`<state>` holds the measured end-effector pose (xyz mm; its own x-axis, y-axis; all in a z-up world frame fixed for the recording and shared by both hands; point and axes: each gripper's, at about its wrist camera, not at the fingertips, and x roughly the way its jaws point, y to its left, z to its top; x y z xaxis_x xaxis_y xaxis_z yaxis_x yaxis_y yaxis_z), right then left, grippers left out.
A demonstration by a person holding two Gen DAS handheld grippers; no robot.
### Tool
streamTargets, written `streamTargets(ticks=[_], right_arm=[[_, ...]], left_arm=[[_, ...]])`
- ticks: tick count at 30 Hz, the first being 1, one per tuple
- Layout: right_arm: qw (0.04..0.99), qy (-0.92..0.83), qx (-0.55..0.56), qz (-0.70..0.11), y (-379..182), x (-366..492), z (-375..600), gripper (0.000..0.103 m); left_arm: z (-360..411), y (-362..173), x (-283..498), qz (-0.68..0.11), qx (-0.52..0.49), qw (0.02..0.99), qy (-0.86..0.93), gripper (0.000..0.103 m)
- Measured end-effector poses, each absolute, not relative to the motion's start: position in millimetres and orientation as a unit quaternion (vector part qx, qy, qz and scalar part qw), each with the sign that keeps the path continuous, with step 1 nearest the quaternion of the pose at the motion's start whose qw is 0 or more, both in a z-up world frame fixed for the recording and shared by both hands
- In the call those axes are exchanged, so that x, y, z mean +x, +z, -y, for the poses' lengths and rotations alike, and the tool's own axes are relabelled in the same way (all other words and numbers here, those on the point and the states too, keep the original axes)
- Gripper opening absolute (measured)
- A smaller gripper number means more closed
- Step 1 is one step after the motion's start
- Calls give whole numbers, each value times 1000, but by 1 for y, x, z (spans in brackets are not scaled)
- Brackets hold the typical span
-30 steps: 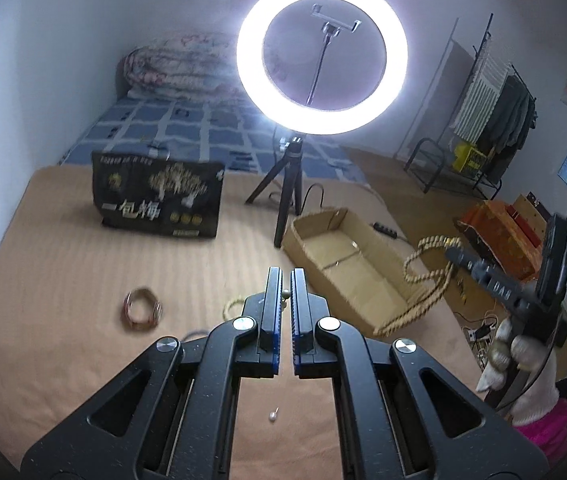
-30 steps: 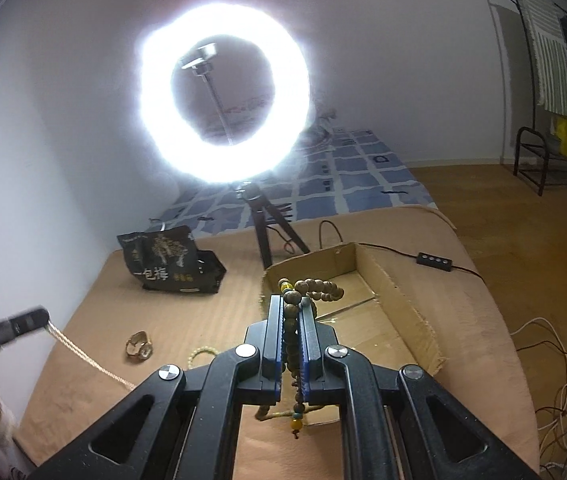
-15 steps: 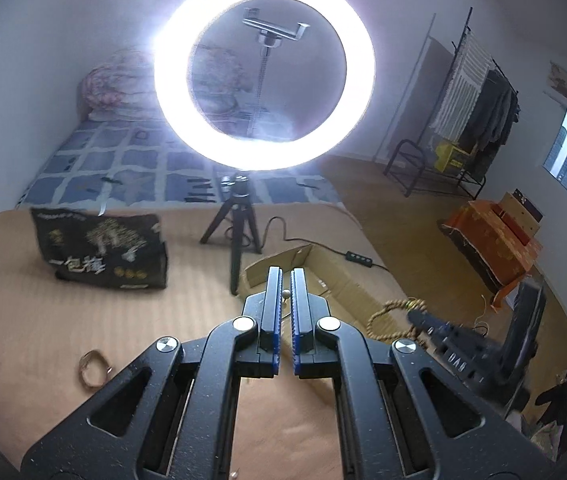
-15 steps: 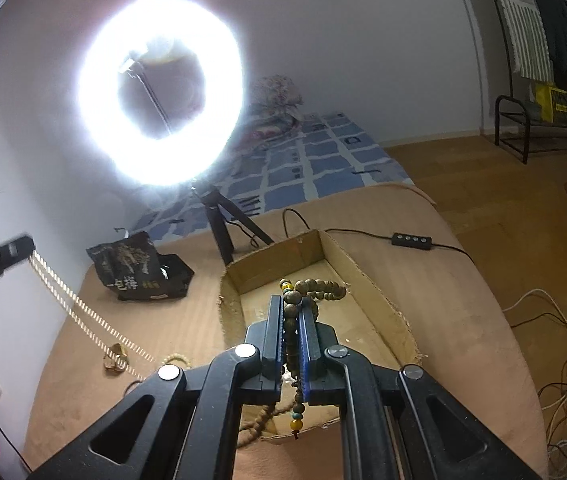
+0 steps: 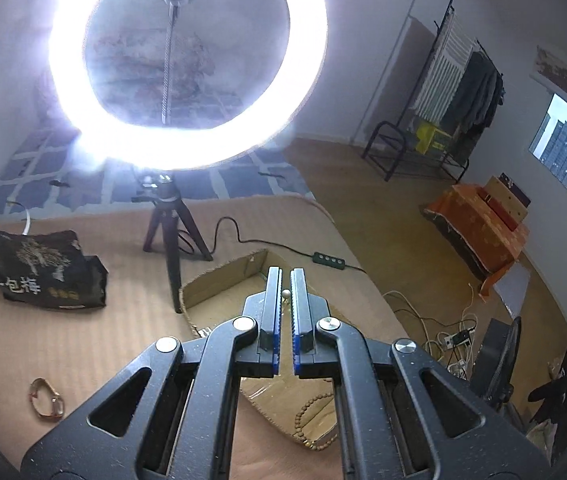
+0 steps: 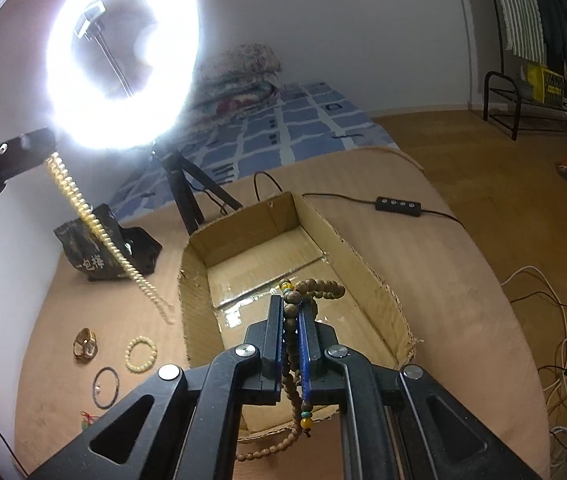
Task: Organize jewelry
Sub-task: 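Carry both strands into the cardboard box and open both tools, then withdraw both open tools from the box back over the jewelry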
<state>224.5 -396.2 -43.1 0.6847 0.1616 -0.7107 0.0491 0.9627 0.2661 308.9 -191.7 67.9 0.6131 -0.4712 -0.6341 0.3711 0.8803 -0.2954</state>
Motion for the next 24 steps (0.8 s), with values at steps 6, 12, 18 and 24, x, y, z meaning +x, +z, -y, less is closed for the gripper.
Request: streamTargets(ticks=[6, 12, 18, 24], right_arm=[[904, 22, 127, -407, -47, 226, 399, 5], [906, 3, 143, -397, -41, 223, 407, 49], [909, -7, 156, -387, -33, 218, 410, 65], [909, -13, 154, -386, -26, 216, 409, 68]], left_arm=[[206, 40, 316, -401, -58, 883, -238, 1], [205, 19, 322, -439, -65, 865, -235, 8], [196, 17, 316, -435, -64, 869, -227, 35], [186, 21, 309, -430, -64, 873, -220, 35]])
